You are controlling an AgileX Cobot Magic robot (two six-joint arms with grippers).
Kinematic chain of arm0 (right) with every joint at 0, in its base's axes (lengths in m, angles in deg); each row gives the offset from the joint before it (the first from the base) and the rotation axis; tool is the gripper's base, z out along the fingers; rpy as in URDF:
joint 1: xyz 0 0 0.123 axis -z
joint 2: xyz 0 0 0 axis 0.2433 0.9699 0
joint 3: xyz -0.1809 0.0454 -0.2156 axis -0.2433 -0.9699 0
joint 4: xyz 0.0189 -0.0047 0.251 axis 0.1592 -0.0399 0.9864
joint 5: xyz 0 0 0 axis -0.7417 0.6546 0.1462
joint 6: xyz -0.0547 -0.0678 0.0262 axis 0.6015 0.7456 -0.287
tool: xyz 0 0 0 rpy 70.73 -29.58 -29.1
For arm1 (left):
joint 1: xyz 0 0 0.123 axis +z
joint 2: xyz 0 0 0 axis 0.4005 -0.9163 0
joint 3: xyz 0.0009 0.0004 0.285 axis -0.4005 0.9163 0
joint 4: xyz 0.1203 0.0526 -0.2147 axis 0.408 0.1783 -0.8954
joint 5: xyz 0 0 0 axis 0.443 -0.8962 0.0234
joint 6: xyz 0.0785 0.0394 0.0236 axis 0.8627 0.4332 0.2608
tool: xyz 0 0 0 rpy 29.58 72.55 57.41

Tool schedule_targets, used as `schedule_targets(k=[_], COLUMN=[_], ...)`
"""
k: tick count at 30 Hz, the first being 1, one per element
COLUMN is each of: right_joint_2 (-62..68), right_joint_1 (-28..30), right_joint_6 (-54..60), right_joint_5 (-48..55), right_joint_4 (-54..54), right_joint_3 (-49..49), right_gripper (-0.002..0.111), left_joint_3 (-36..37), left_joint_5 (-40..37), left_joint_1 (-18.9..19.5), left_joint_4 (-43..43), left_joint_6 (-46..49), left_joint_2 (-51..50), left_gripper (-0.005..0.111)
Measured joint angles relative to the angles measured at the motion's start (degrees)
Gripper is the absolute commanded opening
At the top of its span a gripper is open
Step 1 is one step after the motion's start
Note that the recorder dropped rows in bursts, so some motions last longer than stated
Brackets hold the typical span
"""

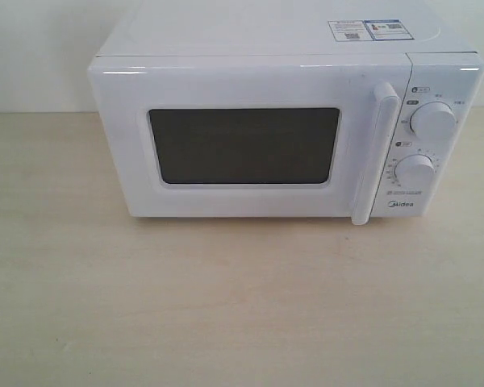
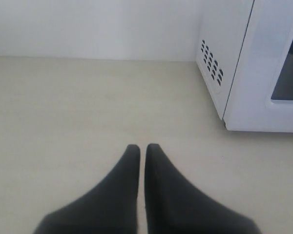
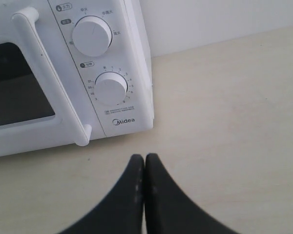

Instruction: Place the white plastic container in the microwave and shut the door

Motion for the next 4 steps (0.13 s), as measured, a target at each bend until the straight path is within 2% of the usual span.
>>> schedule_targets(k=[4], right_joint_2=[0.0], right_joint_1=[0.0], right_joint_6=[0.0], right_joint_5=[0.0], right_joint_4=[0.0], right_joint_3=[0.0], right_gripper=[0.0], left_joint_3=[0.0], left_joint_5=[0.0], left_joint_1=[0.0], left_joint_4=[0.0], left_joint_6=[0.0], left_joint_2=[0.0], left_gripper=[0.004])
